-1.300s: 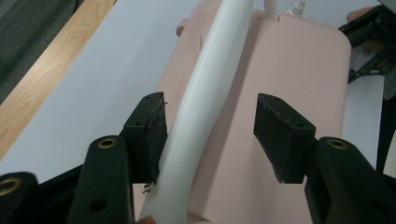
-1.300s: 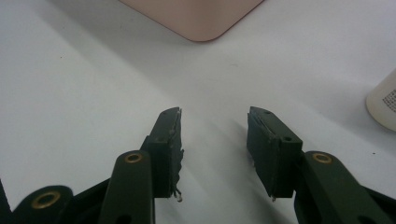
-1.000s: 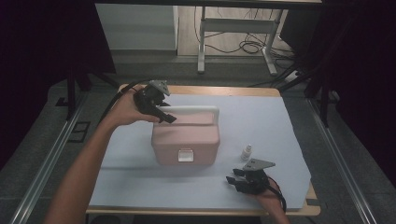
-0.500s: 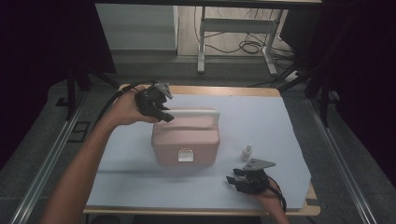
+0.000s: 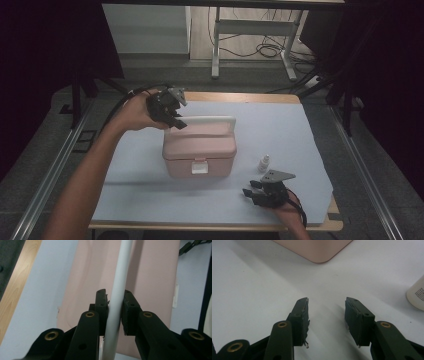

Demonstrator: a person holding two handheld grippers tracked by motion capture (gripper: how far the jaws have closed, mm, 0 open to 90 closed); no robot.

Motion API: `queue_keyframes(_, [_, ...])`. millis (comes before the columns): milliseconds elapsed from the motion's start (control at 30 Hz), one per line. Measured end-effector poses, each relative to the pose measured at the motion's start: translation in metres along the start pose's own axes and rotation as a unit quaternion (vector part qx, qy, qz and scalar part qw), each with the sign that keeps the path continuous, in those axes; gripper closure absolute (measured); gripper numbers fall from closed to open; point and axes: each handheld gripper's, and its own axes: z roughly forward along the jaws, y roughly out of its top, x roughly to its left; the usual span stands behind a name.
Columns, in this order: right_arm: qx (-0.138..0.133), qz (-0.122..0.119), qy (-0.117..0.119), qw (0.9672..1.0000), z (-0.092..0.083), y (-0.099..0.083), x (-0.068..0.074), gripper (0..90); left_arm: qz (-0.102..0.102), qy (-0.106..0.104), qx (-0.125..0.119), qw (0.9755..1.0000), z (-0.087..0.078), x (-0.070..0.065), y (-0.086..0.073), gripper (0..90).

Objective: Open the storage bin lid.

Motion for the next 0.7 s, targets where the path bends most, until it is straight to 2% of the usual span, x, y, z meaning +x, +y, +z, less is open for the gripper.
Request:
queue_keyframes(100, [0.0, 0.001, 0.0, 1.0, 0.0, 0.0, 0.0, 53.8, -0.008, -0.005, -0.013, 0.9999, -0.005, 0.006, -0.001, 77.5])
queue_keyframes(233, [-0.005, 0.001, -0.001, 1.0, -0.001, 0.001, 0.001, 55.0, -0.008, -0.011, -0.023, 0.9997, -0.007, 0.014, -0.001, 76.9])
queue_keyframes(433, [-0.026, -0.004, 0.006, 0.9996, -0.009, 0.009, 0.006, 66.7, -0.007, -0.018, -0.033, 0.9993, -0.01, 0.024, 0.0, 76.1])
queue_keyframes(700, [-0.042, -0.012, 0.01, 0.999, -0.018, 0.016, 0.012, 82.0, -0.007, -0.017, -0.036, 0.9992, -0.011, 0.026, 0.0, 75.7])
